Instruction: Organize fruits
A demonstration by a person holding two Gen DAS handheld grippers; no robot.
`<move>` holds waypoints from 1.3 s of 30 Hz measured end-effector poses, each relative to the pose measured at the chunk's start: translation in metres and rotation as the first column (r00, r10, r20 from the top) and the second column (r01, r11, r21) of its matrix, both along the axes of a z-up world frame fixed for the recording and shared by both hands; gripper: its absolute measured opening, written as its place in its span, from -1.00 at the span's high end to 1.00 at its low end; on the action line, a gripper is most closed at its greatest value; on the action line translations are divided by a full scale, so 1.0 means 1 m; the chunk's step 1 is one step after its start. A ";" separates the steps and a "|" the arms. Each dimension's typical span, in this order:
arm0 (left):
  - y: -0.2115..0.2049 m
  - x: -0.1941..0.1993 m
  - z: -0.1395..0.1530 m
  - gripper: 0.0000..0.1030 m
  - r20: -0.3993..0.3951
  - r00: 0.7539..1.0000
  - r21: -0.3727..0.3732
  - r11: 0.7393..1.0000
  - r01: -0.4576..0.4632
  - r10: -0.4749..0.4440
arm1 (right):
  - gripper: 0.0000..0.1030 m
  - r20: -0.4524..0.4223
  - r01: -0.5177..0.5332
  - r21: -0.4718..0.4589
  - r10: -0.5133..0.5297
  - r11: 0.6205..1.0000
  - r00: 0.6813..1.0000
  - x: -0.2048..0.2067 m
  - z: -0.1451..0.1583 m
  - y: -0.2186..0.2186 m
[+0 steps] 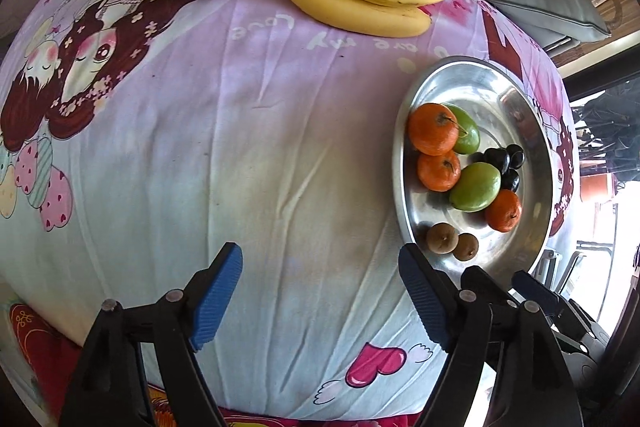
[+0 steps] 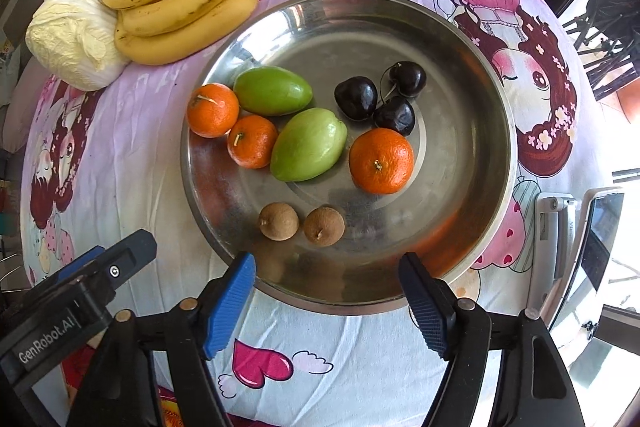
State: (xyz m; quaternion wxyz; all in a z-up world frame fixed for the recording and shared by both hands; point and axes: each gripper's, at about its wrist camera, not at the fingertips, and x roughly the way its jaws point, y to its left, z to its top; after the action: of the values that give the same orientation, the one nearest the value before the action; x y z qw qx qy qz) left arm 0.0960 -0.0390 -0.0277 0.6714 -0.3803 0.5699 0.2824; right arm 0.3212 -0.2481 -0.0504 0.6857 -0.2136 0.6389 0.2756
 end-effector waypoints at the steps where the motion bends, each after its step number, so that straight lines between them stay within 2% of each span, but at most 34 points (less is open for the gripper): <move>1: 0.002 -0.006 0.001 -0.68 -0.004 1.000 0.005 1.000 -0.012 0.012 | -0.59 0.003 -0.001 0.003 0.001 1.000 1.000 -0.004 0.001 0.002; 5: 0.009 -0.029 0.003 -0.77 -0.015 0.999 0.031 0.999 -0.041 0.042 | -0.77 0.025 -0.017 0.013 0.017 1.000 1.000 -0.019 0.008 0.004; 10: 0.009 -0.048 0.003 -0.92 -0.059 0.998 0.071 0.997 -0.025 0.029 | -1.00 0.023 0.004 0.045 -0.005 0.999 1.000 -0.027 0.009 0.002; 19: 0.009 -0.076 0.006 -0.92 -0.053 0.998 0.083 0.996 -0.030 0.034 | -1.00 0.026 0.008 0.047 -0.009 0.999 1.000 -0.038 0.004 -0.004; 25: 0.004 -0.087 0.013 -0.92 -0.093 0.995 0.161 0.987 -0.022 0.037 | -1.00 0.043 -0.003 0.049 0.001 0.999 0.999 -0.047 0.006 -0.009; 32: 0.004 -0.093 0.016 -0.92 -0.110 0.993 0.214 0.977 -0.022 0.046 | -1.00 0.050 -0.010 0.051 0.008 0.999 0.999 -0.058 0.007 -0.013; 35: 0.003 -0.096 0.018 -0.92 -0.096 0.993 0.217 0.975 -0.040 0.062 | -1.00 0.058 -0.011 0.058 0.008 0.998 0.998 -0.061 0.009 -0.013; 39: 0.004 -0.098 0.016 -0.92 -0.117 0.990 0.216 0.975 -0.055 0.082 | -1.00 0.072 -0.013 0.062 0.009 0.998 0.997 -0.063 0.014 -0.013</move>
State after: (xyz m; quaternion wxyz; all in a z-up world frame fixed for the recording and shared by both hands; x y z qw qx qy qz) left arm -0.0024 -0.0347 -0.0120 0.6611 -0.3076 0.5639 0.3879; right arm 0.2577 -0.2606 -0.0369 0.7130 -0.2052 0.6039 0.2914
